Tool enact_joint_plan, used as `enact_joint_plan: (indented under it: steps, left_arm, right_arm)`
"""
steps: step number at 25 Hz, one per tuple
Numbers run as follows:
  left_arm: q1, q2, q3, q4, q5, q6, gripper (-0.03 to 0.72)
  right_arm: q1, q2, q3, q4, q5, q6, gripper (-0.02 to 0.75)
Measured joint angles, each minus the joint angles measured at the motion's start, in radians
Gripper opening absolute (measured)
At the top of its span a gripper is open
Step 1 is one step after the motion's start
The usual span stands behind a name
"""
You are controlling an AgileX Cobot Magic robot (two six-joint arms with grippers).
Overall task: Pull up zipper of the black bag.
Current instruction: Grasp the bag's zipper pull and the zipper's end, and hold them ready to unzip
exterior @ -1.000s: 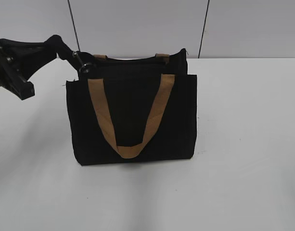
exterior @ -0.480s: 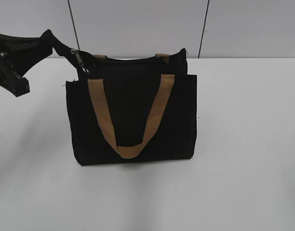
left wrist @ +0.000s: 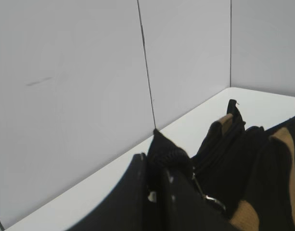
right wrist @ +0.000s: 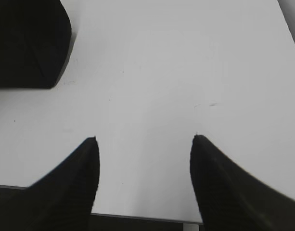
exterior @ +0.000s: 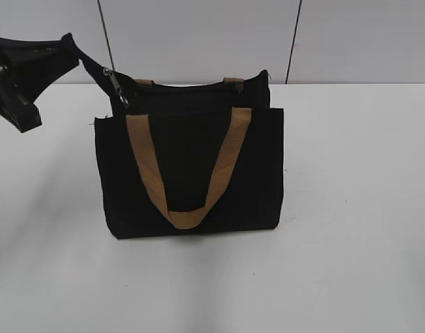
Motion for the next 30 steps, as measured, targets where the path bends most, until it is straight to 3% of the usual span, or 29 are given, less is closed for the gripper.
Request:
enact_joint_plan:
  steps: [17, 30]
  left_arm:
    - [0.0, 0.0, 0.0, -0.021, -0.042, 0.0, 0.022]
    - [0.0, 0.0, 0.0, -0.021, -0.031, 0.0, 0.022]
  right_arm:
    - [0.0, 0.028, -0.011, 0.003, -0.012, -0.005, 0.467]
    - [0.0, 0.533, -0.17, 0.143, -0.233, -0.245, 0.467]
